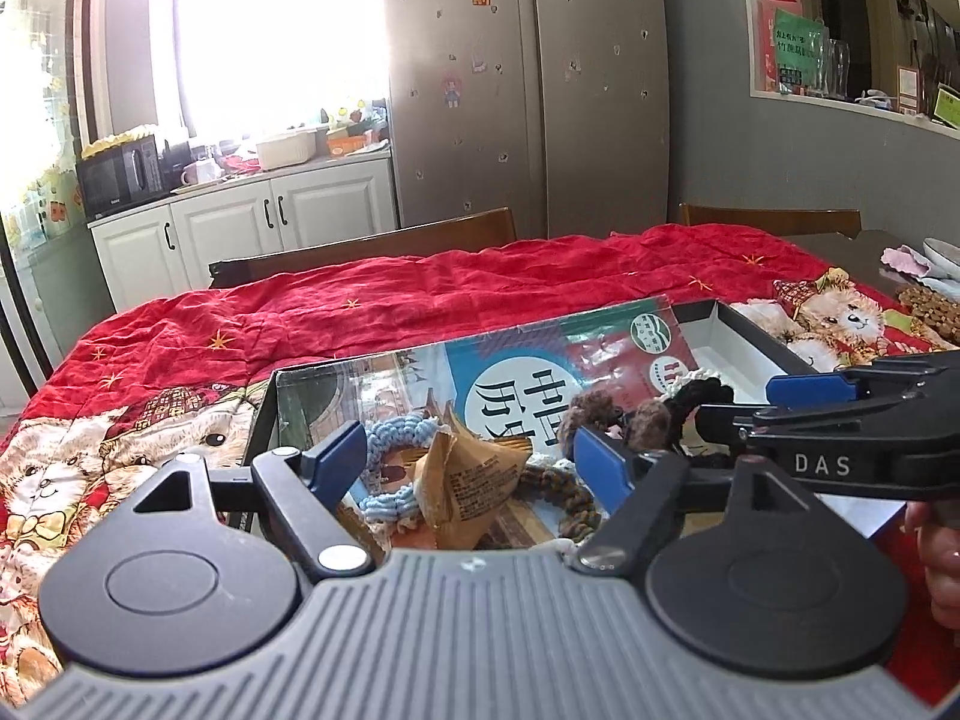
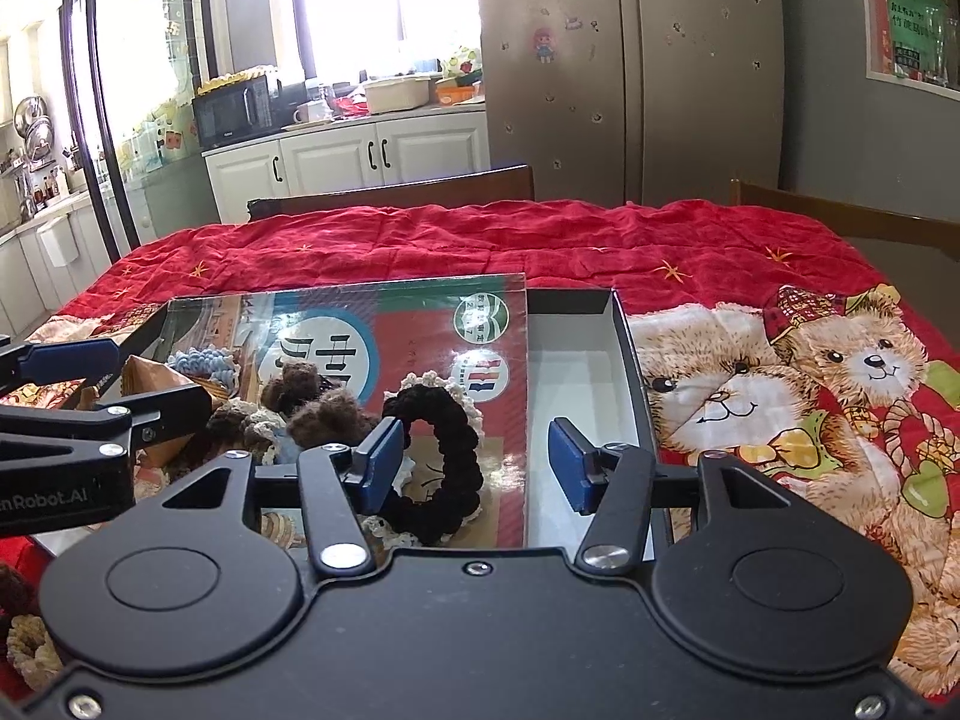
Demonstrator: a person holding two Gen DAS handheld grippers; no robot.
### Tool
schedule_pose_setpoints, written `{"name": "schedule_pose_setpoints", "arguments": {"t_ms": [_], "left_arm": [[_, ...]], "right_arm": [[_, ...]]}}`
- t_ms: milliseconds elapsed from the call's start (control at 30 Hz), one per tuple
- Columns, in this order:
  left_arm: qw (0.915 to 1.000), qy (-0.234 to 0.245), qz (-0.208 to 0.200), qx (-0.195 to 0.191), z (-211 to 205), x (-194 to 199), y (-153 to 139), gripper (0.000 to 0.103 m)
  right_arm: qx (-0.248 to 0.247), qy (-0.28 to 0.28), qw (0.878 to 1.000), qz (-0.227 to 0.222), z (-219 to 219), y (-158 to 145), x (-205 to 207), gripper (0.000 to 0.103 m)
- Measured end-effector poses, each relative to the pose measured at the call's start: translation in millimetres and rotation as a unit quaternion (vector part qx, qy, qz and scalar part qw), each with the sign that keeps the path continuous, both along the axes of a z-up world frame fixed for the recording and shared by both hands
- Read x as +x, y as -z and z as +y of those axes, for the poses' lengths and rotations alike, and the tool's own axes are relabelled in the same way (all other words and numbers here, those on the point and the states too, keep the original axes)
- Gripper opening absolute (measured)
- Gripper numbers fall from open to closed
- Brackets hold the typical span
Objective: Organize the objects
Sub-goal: 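Open the right tool to release the black ring while the left tool releases the pyramid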
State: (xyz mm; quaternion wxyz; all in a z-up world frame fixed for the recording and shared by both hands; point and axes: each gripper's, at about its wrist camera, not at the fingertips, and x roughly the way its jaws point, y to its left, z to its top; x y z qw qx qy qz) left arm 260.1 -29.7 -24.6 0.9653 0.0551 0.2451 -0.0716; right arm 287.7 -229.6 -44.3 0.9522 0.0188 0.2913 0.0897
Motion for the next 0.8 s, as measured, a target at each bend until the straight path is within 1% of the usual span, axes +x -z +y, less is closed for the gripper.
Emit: {"name": "schedule_pose_setpoints", "arguments": {"t_ms": [333, 800], "left_arm": [[0.9999, -0.003, -0.011, -0.004, 0, -10, -11, 0.088], [0.9998, -0.004, -0.020, 0.000, 2, -27, -23, 0.090]], "right_arm": [[0.005, 0.000, 1.000, -0.010, -3, -12, -9, 0.054], [-0.005, -0.016, 0.999, -0.030, 1, -35, -34, 0.055]]}}
